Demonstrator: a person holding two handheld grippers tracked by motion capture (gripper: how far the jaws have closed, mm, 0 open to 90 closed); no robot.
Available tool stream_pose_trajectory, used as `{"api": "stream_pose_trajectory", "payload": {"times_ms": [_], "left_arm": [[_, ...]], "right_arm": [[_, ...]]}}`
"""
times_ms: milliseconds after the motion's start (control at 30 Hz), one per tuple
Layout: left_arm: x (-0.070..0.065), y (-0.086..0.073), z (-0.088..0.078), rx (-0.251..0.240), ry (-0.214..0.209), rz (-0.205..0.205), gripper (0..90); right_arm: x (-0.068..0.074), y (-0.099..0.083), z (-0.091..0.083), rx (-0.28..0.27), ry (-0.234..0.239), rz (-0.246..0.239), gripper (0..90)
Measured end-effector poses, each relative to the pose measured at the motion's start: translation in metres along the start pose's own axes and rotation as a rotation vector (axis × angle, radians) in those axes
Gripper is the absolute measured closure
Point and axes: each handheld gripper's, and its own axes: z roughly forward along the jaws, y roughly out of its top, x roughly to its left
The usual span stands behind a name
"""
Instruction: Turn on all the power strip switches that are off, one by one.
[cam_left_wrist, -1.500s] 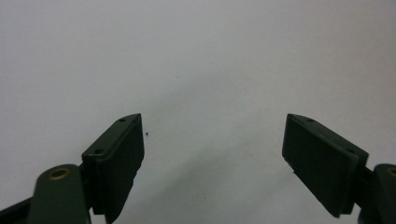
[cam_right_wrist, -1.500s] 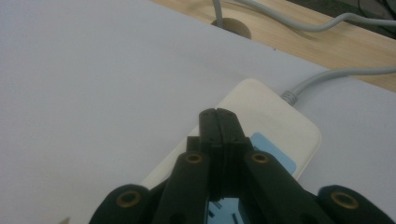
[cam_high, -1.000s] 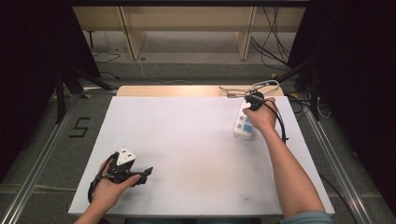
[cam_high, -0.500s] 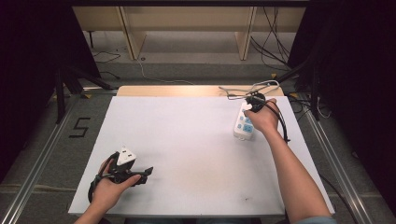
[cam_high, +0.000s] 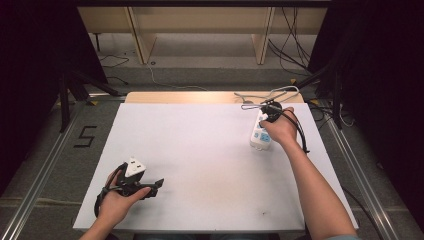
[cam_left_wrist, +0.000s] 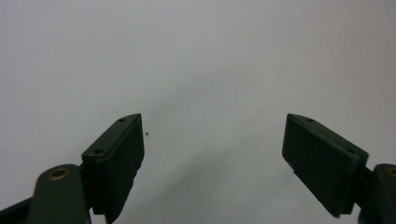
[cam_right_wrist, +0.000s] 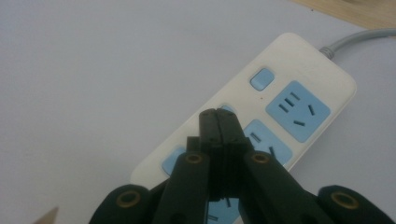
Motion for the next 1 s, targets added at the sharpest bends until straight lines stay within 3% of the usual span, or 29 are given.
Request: {"api": "stream_pose_trajectory", "payload": {"times_ms": [1000], "left_arm": [[0.001, 0.0, -0.001, -0.002, 0.0, -0.002, 20.9]], "right_arm": [[0.015, 0.0, 0.011, 0.113, 0.034, -0.031, 90.0]]}}
